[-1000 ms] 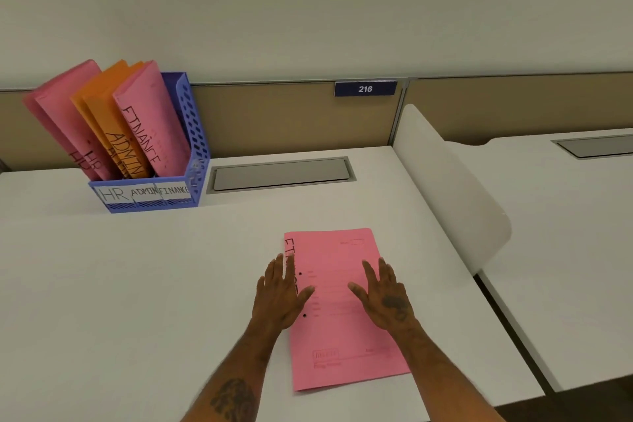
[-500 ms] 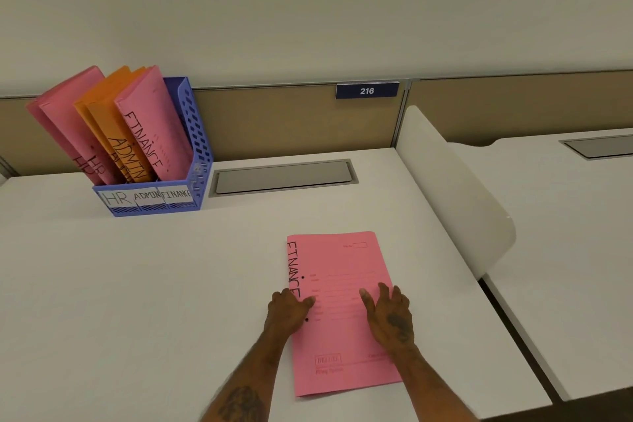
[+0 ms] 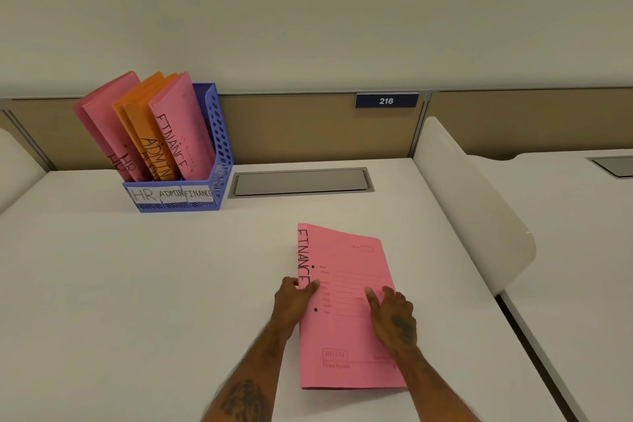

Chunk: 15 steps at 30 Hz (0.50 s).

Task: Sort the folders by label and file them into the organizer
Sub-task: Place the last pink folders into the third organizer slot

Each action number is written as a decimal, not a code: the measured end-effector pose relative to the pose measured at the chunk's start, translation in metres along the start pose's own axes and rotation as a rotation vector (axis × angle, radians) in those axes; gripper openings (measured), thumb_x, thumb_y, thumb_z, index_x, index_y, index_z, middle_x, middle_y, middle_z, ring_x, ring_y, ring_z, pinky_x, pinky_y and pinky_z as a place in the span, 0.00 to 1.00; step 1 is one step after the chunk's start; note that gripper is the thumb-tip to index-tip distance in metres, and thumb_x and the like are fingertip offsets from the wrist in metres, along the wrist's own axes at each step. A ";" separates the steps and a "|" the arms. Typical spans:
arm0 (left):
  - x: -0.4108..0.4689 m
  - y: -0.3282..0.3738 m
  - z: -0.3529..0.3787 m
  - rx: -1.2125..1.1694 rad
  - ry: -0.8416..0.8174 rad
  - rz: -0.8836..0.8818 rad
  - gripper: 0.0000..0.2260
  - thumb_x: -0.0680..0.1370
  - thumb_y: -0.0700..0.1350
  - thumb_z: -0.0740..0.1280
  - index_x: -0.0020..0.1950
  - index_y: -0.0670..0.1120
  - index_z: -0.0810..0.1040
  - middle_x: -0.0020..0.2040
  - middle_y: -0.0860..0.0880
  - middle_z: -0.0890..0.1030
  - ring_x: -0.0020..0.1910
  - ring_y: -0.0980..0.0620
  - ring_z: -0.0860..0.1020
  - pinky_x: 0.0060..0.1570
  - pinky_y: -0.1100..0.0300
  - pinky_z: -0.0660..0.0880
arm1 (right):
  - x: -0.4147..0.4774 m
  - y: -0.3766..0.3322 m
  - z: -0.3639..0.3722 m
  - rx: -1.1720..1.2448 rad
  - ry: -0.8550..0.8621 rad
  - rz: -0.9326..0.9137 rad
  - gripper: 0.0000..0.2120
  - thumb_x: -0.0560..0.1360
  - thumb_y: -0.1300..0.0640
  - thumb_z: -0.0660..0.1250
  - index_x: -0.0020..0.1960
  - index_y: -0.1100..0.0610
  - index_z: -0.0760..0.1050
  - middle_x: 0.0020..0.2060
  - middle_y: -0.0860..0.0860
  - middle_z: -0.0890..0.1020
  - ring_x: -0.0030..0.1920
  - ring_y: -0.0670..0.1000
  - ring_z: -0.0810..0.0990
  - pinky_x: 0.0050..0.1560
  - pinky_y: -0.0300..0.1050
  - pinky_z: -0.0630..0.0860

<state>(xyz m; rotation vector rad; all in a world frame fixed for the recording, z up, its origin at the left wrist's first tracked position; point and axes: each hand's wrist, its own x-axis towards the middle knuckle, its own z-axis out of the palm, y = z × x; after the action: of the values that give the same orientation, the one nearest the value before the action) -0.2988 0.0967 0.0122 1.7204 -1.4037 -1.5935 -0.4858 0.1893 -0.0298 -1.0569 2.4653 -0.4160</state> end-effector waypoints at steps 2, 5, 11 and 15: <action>-0.006 0.006 -0.003 -0.048 0.010 0.019 0.19 0.77 0.51 0.70 0.62 0.47 0.68 0.55 0.46 0.81 0.48 0.48 0.84 0.47 0.50 0.83 | 0.000 -0.006 0.001 -0.017 -0.024 -0.002 0.31 0.78 0.33 0.45 0.71 0.52 0.63 0.67 0.55 0.71 0.66 0.56 0.69 0.64 0.57 0.71; -0.009 0.013 -0.011 -0.099 0.049 0.059 0.17 0.78 0.50 0.70 0.62 0.47 0.69 0.55 0.46 0.81 0.47 0.48 0.84 0.49 0.48 0.83 | 0.001 -0.019 0.000 -0.006 -0.067 -0.019 0.32 0.78 0.33 0.45 0.72 0.52 0.62 0.67 0.56 0.71 0.67 0.57 0.69 0.66 0.57 0.69; -0.010 0.030 -0.053 -0.047 0.154 0.204 0.13 0.78 0.53 0.67 0.59 0.49 0.75 0.52 0.49 0.83 0.47 0.48 0.83 0.51 0.47 0.82 | 0.014 -0.091 -0.021 0.090 -0.105 -0.138 0.35 0.78 0.32 0.50 0.75 0.55 0.60 0.69 0.59 0.71 0.68 0.60 0.70 0.66 0.57 0.70; -0.006 0.042 -0.096 -0.012 0.243 0.303 0.11 0.79 0.53 0.64 0.55 0.49 0.79 0.50 0.50 0.84 0.47 0.48 0.83 0.52 0.45 0.81 | 0.013 -0.170 -0.049 0.168 -0.067 -0.291 0.33 0.78 0.33 0.52 0.75 0.55 0.61 0.68 0.59 0.73 0.67 0.60 0.73 0.64 0.55 0.71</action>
<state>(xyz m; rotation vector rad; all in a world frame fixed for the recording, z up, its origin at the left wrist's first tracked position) -0.2268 0.0536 0.0760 1.5459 -1.4472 -1.1874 -0.4140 0.0713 0.0822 -1.3375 2.1795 -0.6542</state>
